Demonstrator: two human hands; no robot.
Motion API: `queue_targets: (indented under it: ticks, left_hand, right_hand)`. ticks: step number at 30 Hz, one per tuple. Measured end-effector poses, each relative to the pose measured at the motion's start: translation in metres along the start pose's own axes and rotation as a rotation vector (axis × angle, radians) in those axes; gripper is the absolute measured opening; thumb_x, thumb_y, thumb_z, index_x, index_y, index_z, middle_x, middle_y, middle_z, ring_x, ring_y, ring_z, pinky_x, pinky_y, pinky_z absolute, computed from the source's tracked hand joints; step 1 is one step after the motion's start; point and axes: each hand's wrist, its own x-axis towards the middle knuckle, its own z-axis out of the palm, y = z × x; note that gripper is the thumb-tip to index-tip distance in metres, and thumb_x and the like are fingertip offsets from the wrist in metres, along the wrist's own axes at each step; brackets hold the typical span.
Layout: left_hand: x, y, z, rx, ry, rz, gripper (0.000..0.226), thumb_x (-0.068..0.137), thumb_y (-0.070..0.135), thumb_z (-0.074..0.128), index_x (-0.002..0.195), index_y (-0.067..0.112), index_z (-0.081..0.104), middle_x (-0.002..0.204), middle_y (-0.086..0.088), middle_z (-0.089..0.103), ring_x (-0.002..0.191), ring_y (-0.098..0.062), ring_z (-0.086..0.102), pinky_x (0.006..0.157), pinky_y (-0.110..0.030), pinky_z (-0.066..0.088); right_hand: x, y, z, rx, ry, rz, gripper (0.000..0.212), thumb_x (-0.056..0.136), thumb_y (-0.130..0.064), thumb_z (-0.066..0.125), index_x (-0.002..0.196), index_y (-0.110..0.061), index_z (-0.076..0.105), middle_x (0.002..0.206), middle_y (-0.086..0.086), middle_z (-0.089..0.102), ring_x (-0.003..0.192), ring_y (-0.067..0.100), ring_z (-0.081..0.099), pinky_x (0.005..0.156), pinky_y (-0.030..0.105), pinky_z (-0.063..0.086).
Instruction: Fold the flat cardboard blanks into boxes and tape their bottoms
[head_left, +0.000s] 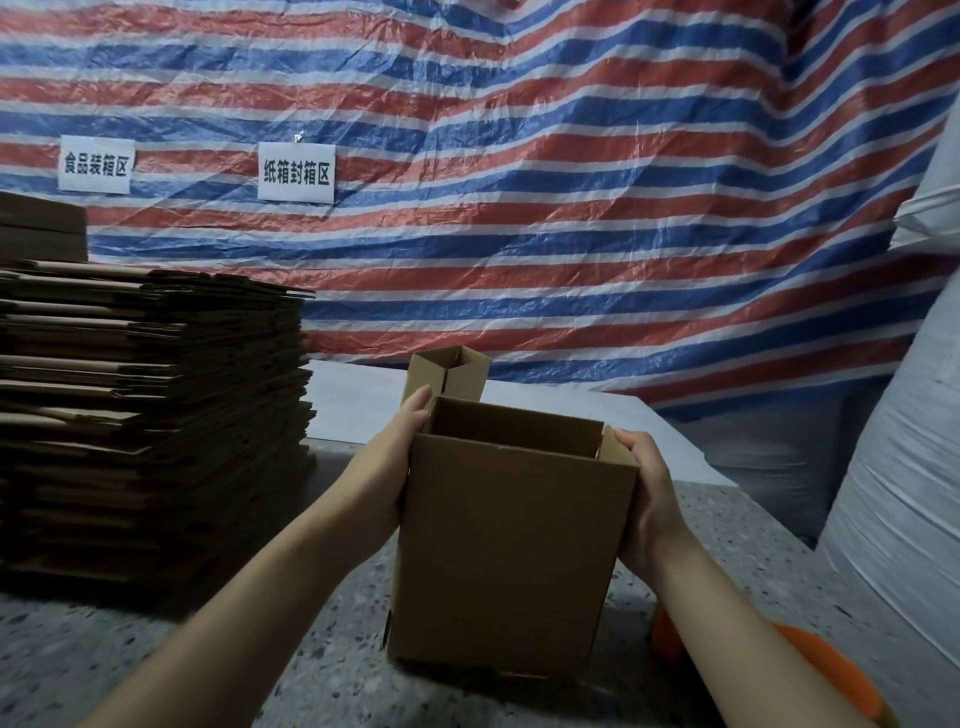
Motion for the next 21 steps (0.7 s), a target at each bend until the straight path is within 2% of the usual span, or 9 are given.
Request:
queue_targets:
  ticks: [3,5,7,10,14,16,19,21]
  left_hand:
    - [-0.007,-0.009,-0.003,0.016,-0.015,0.013,0.031,0.104,0.038,0.039,0.13,0.036,0.055,0.108,0.001,0.074,0.103,-0.02,0.07,0.083,-0.035,0.057]
    - [-0.007,-0.013,-0.005,-0.007,0.009,0.019,0.024,0.102,0.039,0.042,0.123,0.037,0.054,0.11,0.002,0.07,0.106,-0.021,0.068,0.083,-0.035,0.056]
    - [-0.007,-0.012,-0.005,-0.039,0.023,0.017,0.018,0.101,0.038,0.045,0.116,0.039,0.054,0.107,0.004,0.069,0.102,-0.02,0.069,0.076,-0.032,0.056]
    - [-0.007,-0.012,-0.009,-0.068,-0.009,0.028,0.025,0.089,0.049,0.053,0.102,0.038,0.072,0.098,0.001,0.076,0.091,-0.02,0.074,0.065,-0.03,0.059]
    - [-0.006,-0.02,-0.017,-0.129,-0.01,0.022,0.039,0.078,0.062,0.058,0.104,0.037,0.075,0.107,-0.008,0.075,0.097,-0.025,0.073,0.067,-0.031,0.06]
    - [-0.003,-0.023,-0.019,-0.142,0.001,0.025,0.036,0.081,0.059,0.059,0.107,0.039,0.074,0.111,-0.01,0.074,0.097,-0.024,0.073,0.066,-0.031,0.059]
    - [0.0,-0.02,-0.021,-0.127,-0.038,-0.006,0.037,0.091,0.05,0.059,0.117,0.027,0.07,0.112,-0.014,0.072,0.094,-0.024,0.073,0.065,-0.03,0.058]
    - [0.002,-0.018,-0.019,-0.109,-0.055,-0.049,0.045,0.085,0.047,0.064,0.12,0.02,0.067,0.108,-0.014,0.073,0.09,-0.024,0.074,0.061,-0.029,0.057]
  right_hand:
    - [0.0,0.007,0.005,0.018,0.018,0.011,0.062,0.1,-0.062,0.03,0.085,-0.026,0.077,0.092,0.01,0.076,0.084,0.022,0.075,0.063,0.032,0.059]
    - [-0.002,0.009,0.008,0.049,0.025,0.039,0.064,0.096,-0.069,0.029,0.089,-0.029,0.079,0.099,0.009,0.077,0.09,0.023,0.076,0.064,0.032,0.059]
    - [-0.004,0.01,0.008,0.076,0.031,0.059,0.068,0.089,-0.077,0.03,0.096,-0.031,0.08,0.106,0.009,0.077,0.098,0.026,0.075,0.068,0.034,0.06]
    - [-0.007,0.016,0.008,0.086,0.055,0.021,0.071,0.083,-0.081,0.031,0.103,-0.031,0.078,0.111,0.011,0.076,0.106,0.028,0.072,0.079,0.04,0.059]
    - [-0.007,0.02,0.011,0.063,0.055,0.006,0.071,0.08,-0.081,0.032,0.102,-0.032,0.078,0.108,0.012,0.076,0.103,0.027,0.073,0.073,0.035,0.061]
    - [-0.007,0.021,0.011,0.065,0.061,0.007,0.07,0.079,-0.081,0.032,0.102,-0.033,0.078,0.108,0.01,0.076,0.103,0.027,0.073,0.072,0.034,0.061]
    - [-0.009,0.022,0.012,0.09,0.044,-0.019,0.071,0.078,-0.082,0.034,0.105,-0.033,0.077,0.109,0.012,0.076,0.104,0.029,0.073,0.073,0.034,0.061]
    - [-0.01,0.022,0.012,0.1,0.036,-0.025,0.07,0.076,-0.083,0.037,0.106,-0.033,0.077,0.108,0.013,0.076,0.103,0.029,0.073,0.072,0.034,0.061]
